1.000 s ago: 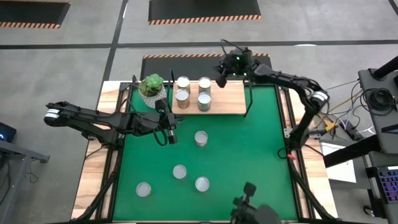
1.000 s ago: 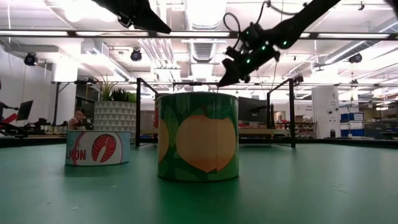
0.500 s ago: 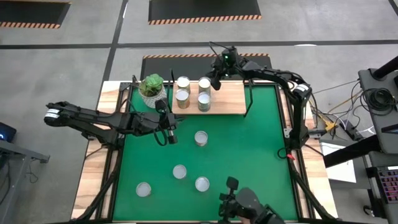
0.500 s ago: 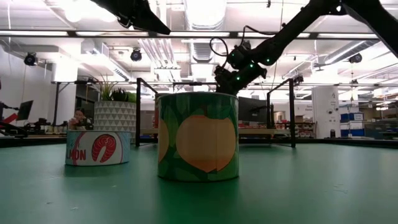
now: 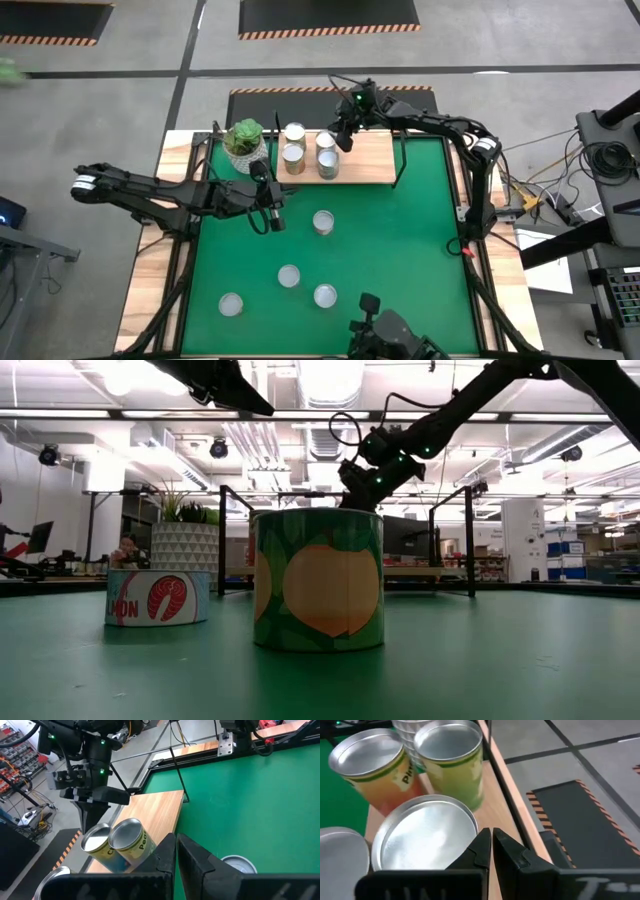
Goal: Pick and place cans onto a shelf
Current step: Adjust the canned goods on the shelf
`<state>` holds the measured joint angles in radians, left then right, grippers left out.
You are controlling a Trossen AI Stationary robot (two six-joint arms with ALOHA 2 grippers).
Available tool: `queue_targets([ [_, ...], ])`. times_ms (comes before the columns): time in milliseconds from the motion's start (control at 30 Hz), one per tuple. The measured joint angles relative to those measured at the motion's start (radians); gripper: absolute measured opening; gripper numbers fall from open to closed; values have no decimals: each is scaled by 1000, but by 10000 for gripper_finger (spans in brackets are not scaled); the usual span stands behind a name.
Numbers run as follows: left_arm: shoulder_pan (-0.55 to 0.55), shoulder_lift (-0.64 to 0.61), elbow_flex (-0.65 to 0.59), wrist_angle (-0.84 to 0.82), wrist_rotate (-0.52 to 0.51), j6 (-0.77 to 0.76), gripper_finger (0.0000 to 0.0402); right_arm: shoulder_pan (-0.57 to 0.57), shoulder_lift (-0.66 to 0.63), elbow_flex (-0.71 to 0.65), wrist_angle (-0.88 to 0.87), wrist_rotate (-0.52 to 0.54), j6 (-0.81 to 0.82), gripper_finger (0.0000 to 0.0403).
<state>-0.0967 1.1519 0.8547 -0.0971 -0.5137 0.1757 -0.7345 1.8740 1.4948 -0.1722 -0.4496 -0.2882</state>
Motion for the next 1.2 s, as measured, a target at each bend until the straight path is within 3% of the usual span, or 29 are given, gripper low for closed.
queue_targets([
  [367, 0, 2, 0, 0, 0, 0, 0, 9, -79, -1, -9, 7, 58, 9],
  [600, 0, 3, 0, 1, 0, 0, 0, 92, -105, -7, -17, 11, 47, 9],
  [733, 0, 3, 0, 2, 0, 0, 0, 121, -104, -17, -15, 186, -17, 9],
  [800, 0, 3, 0, 2, 0, 0, 0, 122, -105, -23, -15, 224, -25, 9],
  [1200, 0, 3, 0, 1, 0, 0, 0, 142, -90, -55, -38, 185, -18, 9],
])
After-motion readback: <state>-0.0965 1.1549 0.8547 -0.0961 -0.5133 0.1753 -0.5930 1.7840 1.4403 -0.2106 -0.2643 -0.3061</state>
